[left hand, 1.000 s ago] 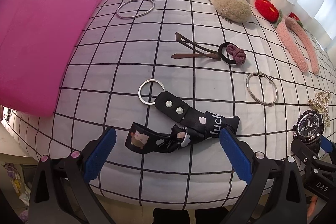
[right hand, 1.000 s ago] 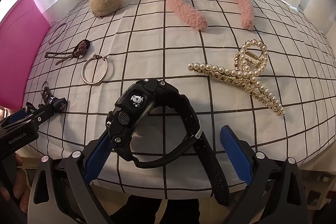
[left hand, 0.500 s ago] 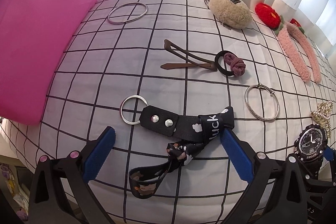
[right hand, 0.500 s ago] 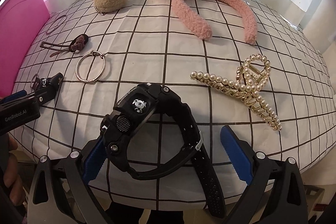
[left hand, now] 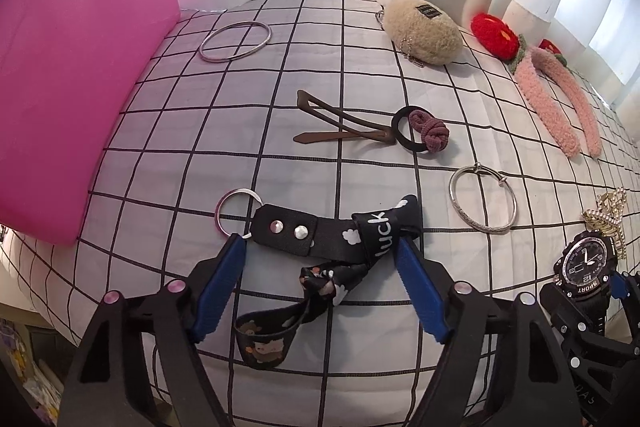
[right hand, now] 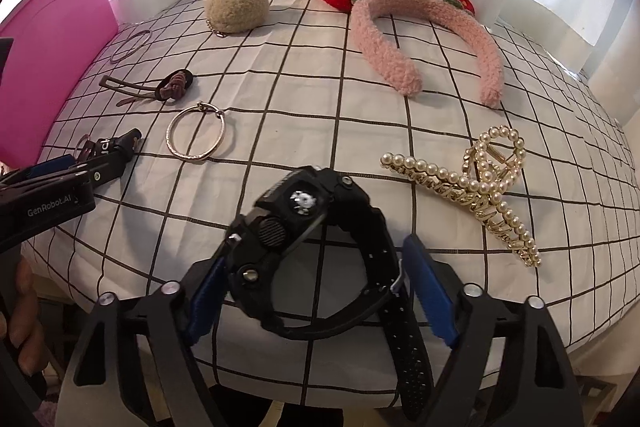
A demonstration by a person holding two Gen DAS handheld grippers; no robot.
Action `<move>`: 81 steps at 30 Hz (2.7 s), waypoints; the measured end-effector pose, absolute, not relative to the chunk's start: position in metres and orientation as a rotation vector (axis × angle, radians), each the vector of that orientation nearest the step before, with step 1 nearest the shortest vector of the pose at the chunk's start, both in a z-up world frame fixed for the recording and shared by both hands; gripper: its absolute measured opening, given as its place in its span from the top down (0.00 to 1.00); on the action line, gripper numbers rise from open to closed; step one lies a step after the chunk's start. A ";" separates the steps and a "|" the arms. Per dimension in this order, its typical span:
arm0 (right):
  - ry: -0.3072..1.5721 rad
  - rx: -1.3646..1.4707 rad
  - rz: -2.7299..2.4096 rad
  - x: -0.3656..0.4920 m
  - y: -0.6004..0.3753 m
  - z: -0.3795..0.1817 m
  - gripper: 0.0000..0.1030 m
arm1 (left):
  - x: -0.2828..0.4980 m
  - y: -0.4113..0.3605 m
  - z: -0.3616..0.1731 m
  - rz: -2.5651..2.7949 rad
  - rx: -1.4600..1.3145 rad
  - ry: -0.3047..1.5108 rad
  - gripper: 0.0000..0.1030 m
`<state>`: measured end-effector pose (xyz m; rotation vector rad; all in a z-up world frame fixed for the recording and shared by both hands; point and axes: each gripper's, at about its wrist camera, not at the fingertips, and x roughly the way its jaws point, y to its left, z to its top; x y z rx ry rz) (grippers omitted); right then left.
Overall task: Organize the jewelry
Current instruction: 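Close the left tool on the lanyard while the right tool grips the watch, then lift both held items and carry them over the pink tub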
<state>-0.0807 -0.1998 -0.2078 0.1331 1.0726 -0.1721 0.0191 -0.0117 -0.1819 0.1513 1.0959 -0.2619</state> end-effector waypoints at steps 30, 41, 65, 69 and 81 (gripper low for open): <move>1.033 0.149 -0.035 -0.072 -0.202 -0.186 0.51 | 0.015 0.016 -0.126 -0.255 0.022 1.044 0.86; 1.004 0.190 0.015 -0.078 -0.212 -0.178 0.56 | 0.010 0.014 -0.118 -0.247 0.014 1.037 0.86; 0.853 0.210 0.072 -0.064 -0.214 -0.129 0.56 | 0.008 0.018 -0.077 -0.256 0.004 0.958 0.86; 0.809 0.200 0.087 -0.056 -0.212 -0.109 0.56 | 0.010 0.020 -0.060 -0.255 -0.001 0.927 0.86; 0.643 0.144 0.214 -0.012 -0.180 -0.020 0.56 | 0.024 0.052 0.021 -0.218 -0.049 0.770 0.86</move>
